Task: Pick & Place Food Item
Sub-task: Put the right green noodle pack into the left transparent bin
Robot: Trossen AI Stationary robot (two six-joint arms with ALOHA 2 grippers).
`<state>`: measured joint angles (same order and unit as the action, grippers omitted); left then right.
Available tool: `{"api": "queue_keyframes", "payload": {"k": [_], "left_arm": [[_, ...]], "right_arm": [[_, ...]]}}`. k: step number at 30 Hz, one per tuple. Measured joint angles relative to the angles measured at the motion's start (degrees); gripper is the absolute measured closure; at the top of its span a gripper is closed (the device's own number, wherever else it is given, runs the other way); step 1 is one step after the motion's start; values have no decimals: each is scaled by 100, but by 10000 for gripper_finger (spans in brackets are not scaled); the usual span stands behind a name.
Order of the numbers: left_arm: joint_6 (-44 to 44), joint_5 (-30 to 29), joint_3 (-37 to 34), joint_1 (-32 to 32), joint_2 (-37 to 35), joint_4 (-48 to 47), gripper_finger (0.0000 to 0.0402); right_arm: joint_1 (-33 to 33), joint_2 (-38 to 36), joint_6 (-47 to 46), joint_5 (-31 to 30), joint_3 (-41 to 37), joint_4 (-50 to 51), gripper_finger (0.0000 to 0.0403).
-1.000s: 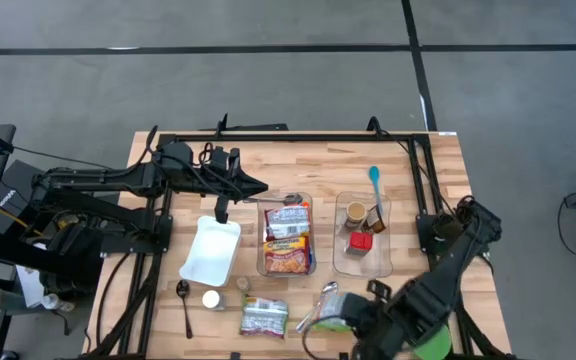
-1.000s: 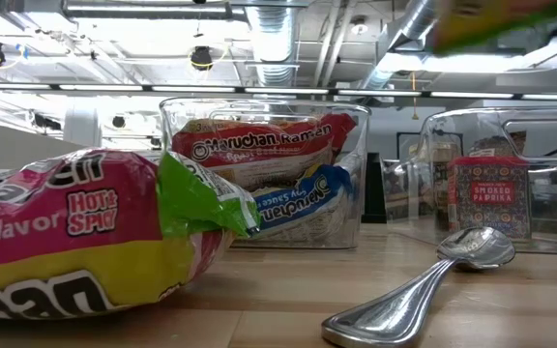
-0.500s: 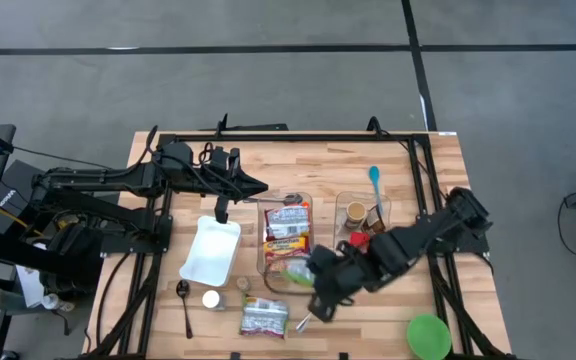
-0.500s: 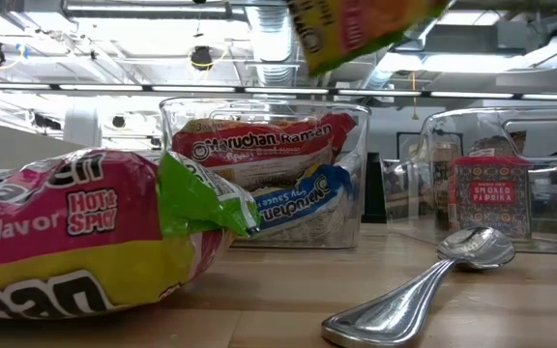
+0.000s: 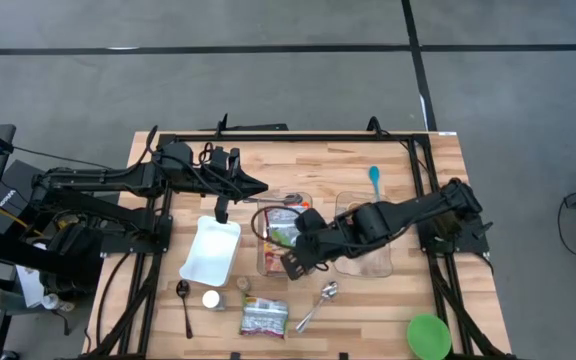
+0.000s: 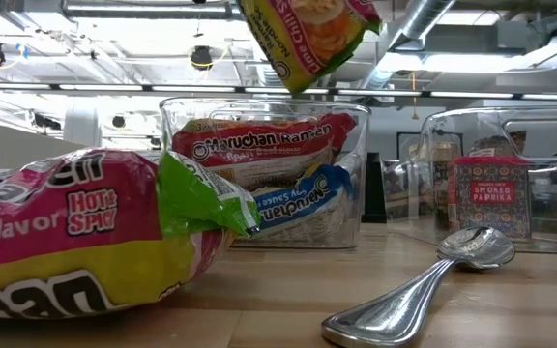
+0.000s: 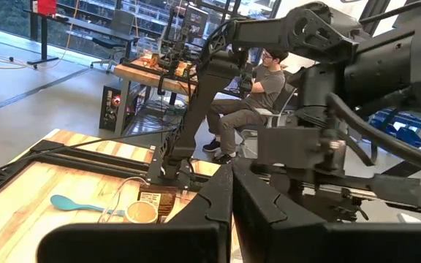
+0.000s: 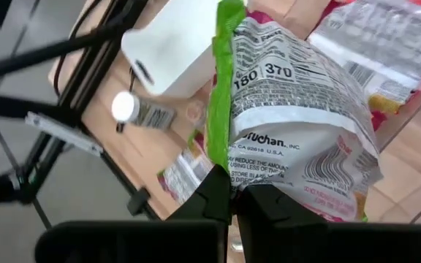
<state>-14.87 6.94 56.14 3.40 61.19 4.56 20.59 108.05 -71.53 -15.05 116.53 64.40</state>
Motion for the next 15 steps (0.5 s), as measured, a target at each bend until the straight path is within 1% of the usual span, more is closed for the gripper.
{"api": "queue_keyframes", "payload": {"k": [4,9,15], "left_arm": [[0,-2,0,-1,-1,0,402],[0,0,0,0,-1,0,402],[0,0,0,0,-2,0,402]], "right_arm": [[-72,0,-288,-49,-119,-31,396],[-88,1,-901,-52,-556,-59,390],[-74,7,-1520,-236,-950,-300,391]]}}
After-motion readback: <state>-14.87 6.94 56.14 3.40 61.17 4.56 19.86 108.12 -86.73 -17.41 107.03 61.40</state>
